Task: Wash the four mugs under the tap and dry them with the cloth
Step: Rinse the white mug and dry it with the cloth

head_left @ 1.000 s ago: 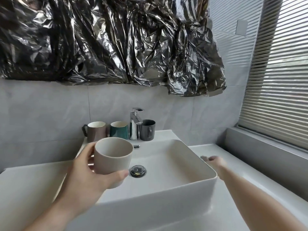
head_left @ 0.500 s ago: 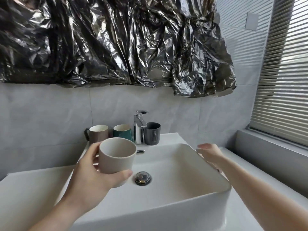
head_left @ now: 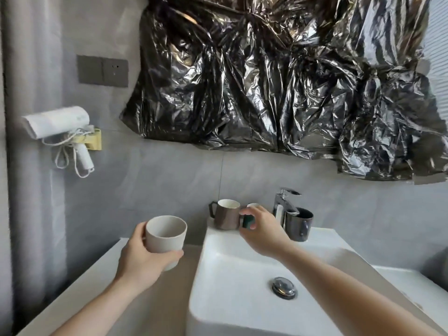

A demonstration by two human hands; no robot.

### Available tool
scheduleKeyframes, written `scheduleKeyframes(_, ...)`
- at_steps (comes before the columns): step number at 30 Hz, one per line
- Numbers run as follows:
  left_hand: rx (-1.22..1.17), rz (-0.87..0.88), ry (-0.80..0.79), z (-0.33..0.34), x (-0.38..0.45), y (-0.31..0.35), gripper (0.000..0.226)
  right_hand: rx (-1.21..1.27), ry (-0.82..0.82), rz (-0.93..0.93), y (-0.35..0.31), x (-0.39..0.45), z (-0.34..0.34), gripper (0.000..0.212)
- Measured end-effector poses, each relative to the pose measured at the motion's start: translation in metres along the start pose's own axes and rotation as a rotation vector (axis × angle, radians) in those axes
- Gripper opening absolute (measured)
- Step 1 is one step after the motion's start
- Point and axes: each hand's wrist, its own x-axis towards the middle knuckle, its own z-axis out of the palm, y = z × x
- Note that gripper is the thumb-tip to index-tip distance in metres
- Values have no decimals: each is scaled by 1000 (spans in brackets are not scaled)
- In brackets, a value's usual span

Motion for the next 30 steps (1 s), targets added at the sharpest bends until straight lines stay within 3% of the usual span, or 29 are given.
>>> scheduleKeyframes(7, 51, -132, 77, -27, 37, -70, 87, -110, -30, 80, -9, 64, 54, 59)
scheduleKeyframes(9, 55, -159, 83, -28, 45, -84, 91, -152, -54, 108, -6, 77, 64, 56)
scheduleKeyframes(17, 95, -232, 67, -16, 76, -125, 75, -298, -15, 97, 4, 111, 88, 48)
scheduleKeyframes(22, 91, -246, 40, -7, 84, -134, 72, -275, 39, 39, 3, 117, 92, 17)
scheduleKeyframes(26, 124, -248, 39, -3, 89, -137, 76, -157, 91, -61, -23, 111, 103, 22)
scheduleKeyframes(30, 180, -248, 27, -1, 96, -145, 87, -125, 37, -121, -59, 110, 123, 28)
